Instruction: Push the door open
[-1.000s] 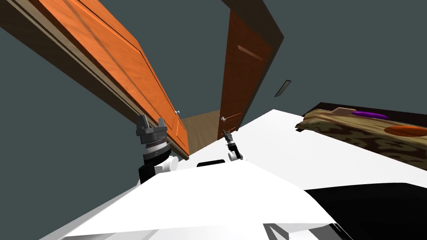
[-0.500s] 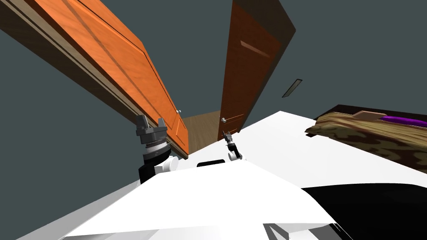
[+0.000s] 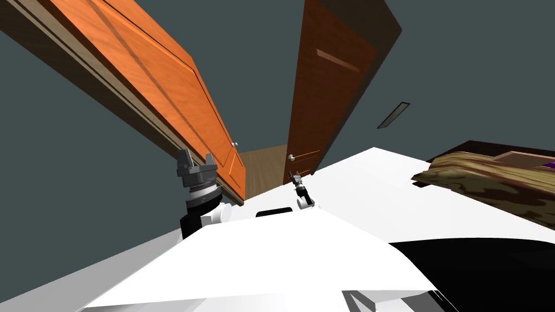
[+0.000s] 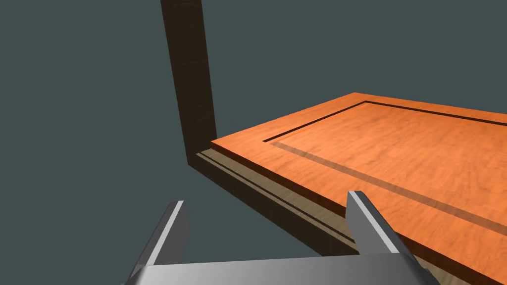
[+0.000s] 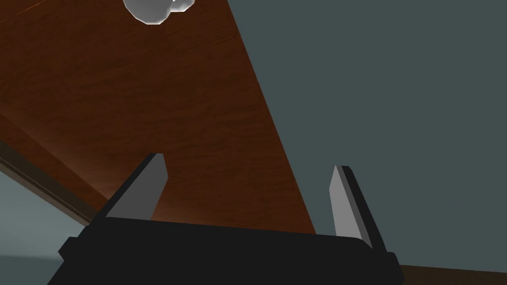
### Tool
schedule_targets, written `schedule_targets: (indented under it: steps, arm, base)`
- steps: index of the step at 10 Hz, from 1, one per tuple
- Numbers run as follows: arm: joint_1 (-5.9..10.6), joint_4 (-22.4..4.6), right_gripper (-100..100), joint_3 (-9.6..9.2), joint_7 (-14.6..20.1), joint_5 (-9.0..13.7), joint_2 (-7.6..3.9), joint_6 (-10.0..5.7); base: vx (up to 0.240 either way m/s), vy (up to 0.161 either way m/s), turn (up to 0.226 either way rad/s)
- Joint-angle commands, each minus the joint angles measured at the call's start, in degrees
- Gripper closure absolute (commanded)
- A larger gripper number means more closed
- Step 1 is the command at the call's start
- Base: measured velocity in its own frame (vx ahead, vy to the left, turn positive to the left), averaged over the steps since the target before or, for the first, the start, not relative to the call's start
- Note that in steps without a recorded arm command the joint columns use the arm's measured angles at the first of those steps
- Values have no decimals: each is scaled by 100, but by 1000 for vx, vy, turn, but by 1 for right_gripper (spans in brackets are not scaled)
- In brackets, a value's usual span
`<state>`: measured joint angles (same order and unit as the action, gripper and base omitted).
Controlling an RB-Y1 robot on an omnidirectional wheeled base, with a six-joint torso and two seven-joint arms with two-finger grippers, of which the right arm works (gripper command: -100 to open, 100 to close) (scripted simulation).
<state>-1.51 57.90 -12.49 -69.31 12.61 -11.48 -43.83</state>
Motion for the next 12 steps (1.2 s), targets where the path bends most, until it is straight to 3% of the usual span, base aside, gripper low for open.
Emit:
schedule_targets:
  steps: [1,12]
  arm:
    - [93,-220,-100,-26,-162,34,-12,-54]
    - [582,-1364,-100,-194,-1173,267,-125,-228]
  base:
    - [20,-112,113]
    - [37,-112,111]
